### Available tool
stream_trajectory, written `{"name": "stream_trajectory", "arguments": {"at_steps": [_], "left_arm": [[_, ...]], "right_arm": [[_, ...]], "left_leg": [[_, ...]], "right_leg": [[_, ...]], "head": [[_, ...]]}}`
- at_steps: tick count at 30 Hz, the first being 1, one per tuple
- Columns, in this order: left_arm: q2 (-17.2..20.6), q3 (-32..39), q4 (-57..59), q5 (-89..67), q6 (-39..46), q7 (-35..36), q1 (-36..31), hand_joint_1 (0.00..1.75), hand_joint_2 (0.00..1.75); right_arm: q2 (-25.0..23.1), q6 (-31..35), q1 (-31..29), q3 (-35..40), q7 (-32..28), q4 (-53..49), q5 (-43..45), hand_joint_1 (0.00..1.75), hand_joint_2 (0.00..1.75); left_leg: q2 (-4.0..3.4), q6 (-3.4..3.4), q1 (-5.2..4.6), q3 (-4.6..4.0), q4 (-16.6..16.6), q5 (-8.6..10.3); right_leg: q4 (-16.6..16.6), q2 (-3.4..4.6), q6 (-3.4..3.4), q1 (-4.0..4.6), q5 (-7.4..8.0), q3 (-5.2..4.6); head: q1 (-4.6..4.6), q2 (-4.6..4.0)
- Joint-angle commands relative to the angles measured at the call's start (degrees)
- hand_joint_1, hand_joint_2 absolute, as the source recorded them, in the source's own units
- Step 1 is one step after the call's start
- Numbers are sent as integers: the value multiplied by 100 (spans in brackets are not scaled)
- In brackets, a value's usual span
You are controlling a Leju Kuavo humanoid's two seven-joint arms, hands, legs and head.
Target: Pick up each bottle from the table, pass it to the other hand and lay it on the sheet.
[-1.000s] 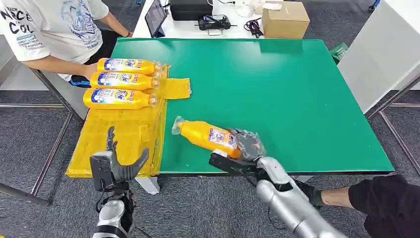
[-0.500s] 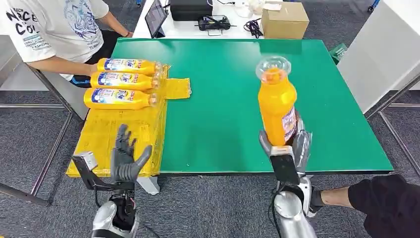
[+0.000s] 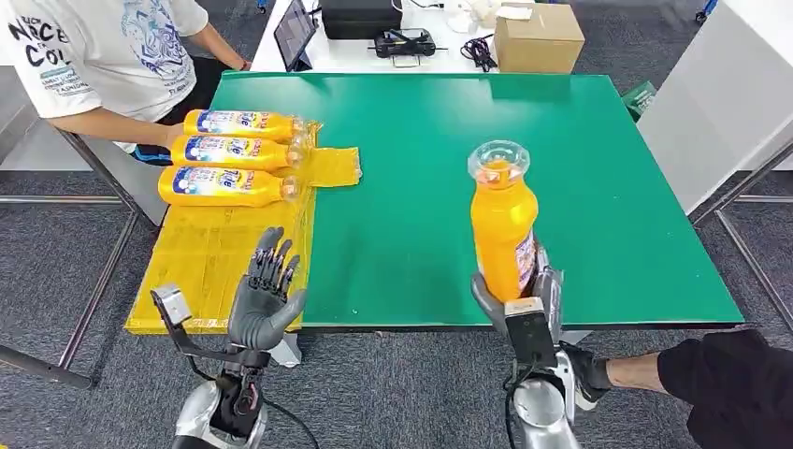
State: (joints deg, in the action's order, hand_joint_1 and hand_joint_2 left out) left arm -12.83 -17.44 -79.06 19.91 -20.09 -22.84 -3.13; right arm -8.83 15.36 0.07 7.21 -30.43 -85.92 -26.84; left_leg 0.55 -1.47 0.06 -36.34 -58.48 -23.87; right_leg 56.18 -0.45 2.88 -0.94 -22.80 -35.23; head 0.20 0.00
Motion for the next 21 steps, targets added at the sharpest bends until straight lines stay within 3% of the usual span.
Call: {"name": "stream_trajectory", "arguments": {"at_steps": [1, 11, 21], "left_arm": [[348, -457, 372, -158, -123, 19, -238, 0, 175], [345, -702, 545, -714, -149, -33, -296, 0, 175], [340, -796, 650, -796, -251, -16, -293, 0, 175]], "right_arm": [[-291, -512, -305, 966, -181, 1773, -262, 175, 175], [-453, -766, -764, 1926, 85, 2797, -615, 175, 175], [-559, -841, -1050, 2372, 175, 3314, -761, 175, 175]], "left_leg": [[-24, 12, 8, 49, 13, -13], [-26, 9, 10, 49, 12, -14], [-23, 9, 8, 42, 10, -13]], "right_leg": [[-15, 23, -16, 9, -5, 43], [-13, 25, -15, 13, -7, 42], [-9, 22, -16, 11, -8, 35]], "head": [[2, 0], [0, 0], [0, 0]]}}
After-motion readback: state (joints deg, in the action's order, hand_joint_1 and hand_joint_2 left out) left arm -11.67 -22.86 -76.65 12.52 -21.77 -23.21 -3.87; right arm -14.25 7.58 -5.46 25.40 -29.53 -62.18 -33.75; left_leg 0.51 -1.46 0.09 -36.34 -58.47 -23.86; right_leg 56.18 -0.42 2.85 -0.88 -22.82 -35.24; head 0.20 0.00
